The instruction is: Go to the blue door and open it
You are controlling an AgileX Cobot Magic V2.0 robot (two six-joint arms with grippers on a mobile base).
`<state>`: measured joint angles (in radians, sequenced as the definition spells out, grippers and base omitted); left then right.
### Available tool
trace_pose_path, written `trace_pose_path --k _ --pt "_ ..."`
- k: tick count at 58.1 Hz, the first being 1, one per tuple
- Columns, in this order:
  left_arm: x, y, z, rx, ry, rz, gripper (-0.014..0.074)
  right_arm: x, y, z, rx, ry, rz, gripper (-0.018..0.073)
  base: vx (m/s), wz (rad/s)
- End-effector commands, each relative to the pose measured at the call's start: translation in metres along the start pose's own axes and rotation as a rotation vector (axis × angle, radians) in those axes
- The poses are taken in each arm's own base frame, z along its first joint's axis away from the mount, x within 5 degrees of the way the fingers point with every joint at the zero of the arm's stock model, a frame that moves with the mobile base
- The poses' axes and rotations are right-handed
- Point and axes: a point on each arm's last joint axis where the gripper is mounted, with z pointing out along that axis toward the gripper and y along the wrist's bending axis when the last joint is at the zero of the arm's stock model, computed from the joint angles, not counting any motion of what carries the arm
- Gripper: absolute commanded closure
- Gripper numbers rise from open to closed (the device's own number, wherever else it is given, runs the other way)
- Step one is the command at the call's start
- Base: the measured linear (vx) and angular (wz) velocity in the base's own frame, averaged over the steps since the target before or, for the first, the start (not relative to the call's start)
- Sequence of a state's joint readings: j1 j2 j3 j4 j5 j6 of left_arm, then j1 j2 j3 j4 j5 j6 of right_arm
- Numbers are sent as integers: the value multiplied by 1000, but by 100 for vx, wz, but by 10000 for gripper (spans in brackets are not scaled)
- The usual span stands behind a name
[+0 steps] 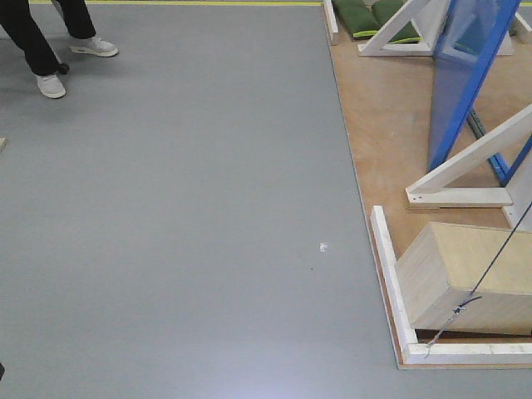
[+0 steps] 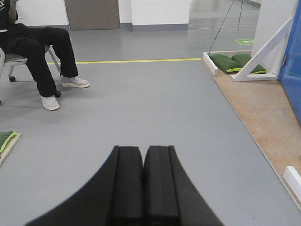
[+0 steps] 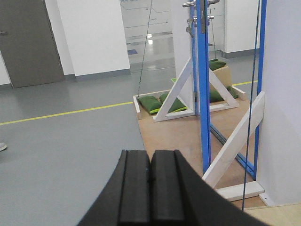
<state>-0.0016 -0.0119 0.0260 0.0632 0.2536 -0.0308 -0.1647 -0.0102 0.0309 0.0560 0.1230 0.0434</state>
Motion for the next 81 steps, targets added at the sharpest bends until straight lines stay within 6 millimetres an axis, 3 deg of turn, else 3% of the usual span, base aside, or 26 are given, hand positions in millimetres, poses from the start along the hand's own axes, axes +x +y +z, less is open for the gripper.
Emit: trace_pose_path --k 1,81 --pt "-16 0 -4 9 -115 -7 524 -8 0 -1 -1 -97 -13 547 0 0" --pt "-16 0 -4 9 -115 -7 524 -8 0 -1 -1 -97 -13 547 5 1"
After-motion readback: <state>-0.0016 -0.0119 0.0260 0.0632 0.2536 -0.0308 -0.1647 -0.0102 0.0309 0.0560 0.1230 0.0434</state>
